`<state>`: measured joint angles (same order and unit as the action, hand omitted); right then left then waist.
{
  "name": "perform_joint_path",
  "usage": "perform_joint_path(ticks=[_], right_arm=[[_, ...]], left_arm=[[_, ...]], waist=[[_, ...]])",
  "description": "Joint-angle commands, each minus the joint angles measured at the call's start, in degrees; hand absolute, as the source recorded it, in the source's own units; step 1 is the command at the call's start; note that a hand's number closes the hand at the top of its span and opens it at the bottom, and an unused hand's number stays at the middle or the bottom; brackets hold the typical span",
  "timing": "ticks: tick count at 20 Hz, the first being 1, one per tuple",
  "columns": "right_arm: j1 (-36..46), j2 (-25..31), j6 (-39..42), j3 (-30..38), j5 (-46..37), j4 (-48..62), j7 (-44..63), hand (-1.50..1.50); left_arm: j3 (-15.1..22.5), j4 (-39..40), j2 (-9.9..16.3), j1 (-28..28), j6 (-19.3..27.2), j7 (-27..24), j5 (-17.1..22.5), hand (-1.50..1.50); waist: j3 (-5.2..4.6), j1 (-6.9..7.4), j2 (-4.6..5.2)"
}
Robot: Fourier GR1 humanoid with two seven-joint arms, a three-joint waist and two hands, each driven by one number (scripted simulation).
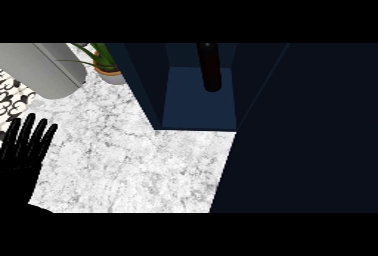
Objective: Pick up the wine, place it into the cabinet and close the cabinet
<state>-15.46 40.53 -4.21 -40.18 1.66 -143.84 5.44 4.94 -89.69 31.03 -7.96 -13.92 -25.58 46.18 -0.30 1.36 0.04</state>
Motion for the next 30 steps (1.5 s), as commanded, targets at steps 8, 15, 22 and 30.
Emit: perform_joint_path(ticks=[8, 15, 22, 30], right_arm=[[12.5, -13.3, -1.8, -4.5, 5.2, -3.1, 11.7, 1.5], [26.5, -23.0, -3.5, -3.0, 4.8, 7.4, 19.7, 1.5], [50.9, -39.9, -9.4, 0.4, 3.1, 25.3, 30.2, 1.5], [72.9, -40.4, -19.8, 6.5, 13.5, 46.2, 27.5, 1.5]], left_arm=[[-2.2, 0.2, 2.4, 1.2, -2.3, 2.8, 2.5, -1.5], [-3.2, 0.6, 2.8, 3.6, -2.1, 4.0, 3.2, -1.5], [-6.2, 4.0, 4.9, 3.5, -5.2, 4.7, 4.6, -1.5], [-8.0, 6.2, 3.4, 3.1, -6.6, 4.2, 3.7, -1.5]], waist=[[-0.23, 2.91, 0.49], [-0.18, 3.11, 0.43], [0.03, 1.43, 0.14], [0.21, 0.62, 0.08]])
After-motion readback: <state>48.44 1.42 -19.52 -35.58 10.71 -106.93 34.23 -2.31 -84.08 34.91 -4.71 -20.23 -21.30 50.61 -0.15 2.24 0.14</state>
